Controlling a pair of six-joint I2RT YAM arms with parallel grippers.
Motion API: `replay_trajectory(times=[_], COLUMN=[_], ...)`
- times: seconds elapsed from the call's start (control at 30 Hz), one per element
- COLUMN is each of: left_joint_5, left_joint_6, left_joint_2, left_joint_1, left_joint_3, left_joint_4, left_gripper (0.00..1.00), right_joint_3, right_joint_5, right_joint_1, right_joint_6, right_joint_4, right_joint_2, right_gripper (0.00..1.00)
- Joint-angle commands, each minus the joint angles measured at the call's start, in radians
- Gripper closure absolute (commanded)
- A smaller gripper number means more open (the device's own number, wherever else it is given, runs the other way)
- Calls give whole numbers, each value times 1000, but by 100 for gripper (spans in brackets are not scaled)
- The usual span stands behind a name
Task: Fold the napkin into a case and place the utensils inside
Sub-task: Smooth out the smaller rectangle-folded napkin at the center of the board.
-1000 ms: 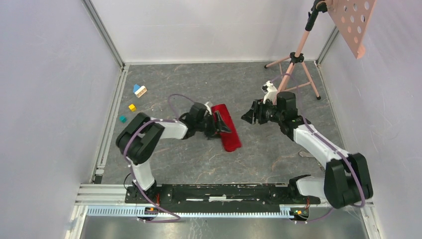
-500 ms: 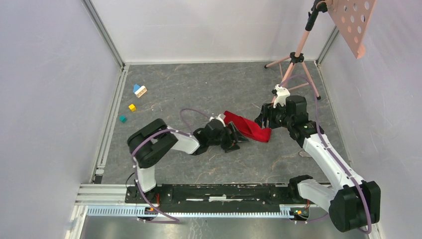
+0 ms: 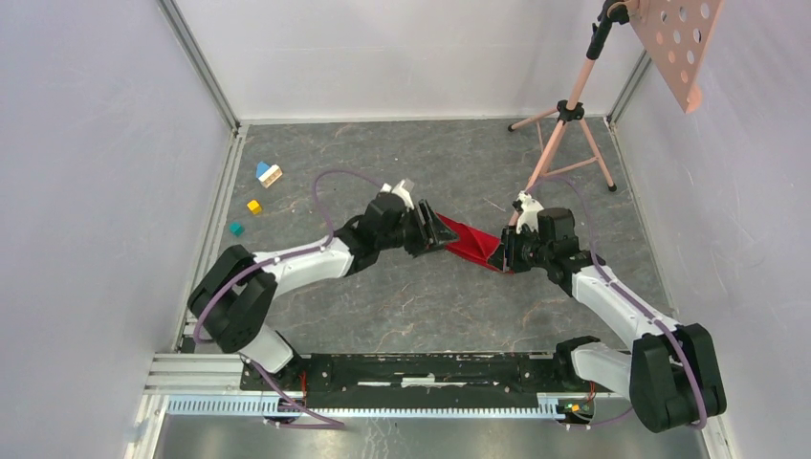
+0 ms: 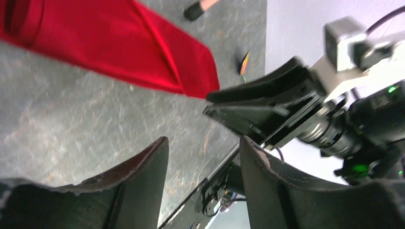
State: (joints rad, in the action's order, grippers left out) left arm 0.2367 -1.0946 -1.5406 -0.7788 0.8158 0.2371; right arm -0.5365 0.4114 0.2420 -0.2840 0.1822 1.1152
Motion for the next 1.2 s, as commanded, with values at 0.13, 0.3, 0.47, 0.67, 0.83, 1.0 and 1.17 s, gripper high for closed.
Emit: replay_trajectory(times=[0.13, 0.3, 0.47, 0.67, 0.83, 1.0, 1.17], left_joint_5=[157, 167, 135, 131, 161, 218, 220], left_joint_6=[117, 147, 165, 192, 182, 131, 114], left_joint_2=[-226, -308, -333, -364, -282, -229, -285], left_joint_1=[109, 115, 125, 148, 141, 140, 161], left_joint_3=[206, 256, 232, 218, 180, 185, 230], left_joint_4=[-50, -75, -85, -99, -82, -44, -37], left_gripper=[46, 50, 53, 56, 57, 55, 53], right_joint_3=[70, 127, 99, 79, 149, 234, 297], right_joint_5=[-85, -87, -44, 58, 266, 417, 431], right_joint_1=[3, 3, 3, -22, -94, -150, -164], right_joint_6=[2, -2, -41, -109, -238, -349, -335], right_joint_4=[-122, -175, -199, -311, -566, -818, -887], right_joint_2=[-18, -40, -63, -5, 119, 226, 277], right_gripper=[68, 70, 70, 69, 71, 70, 69])
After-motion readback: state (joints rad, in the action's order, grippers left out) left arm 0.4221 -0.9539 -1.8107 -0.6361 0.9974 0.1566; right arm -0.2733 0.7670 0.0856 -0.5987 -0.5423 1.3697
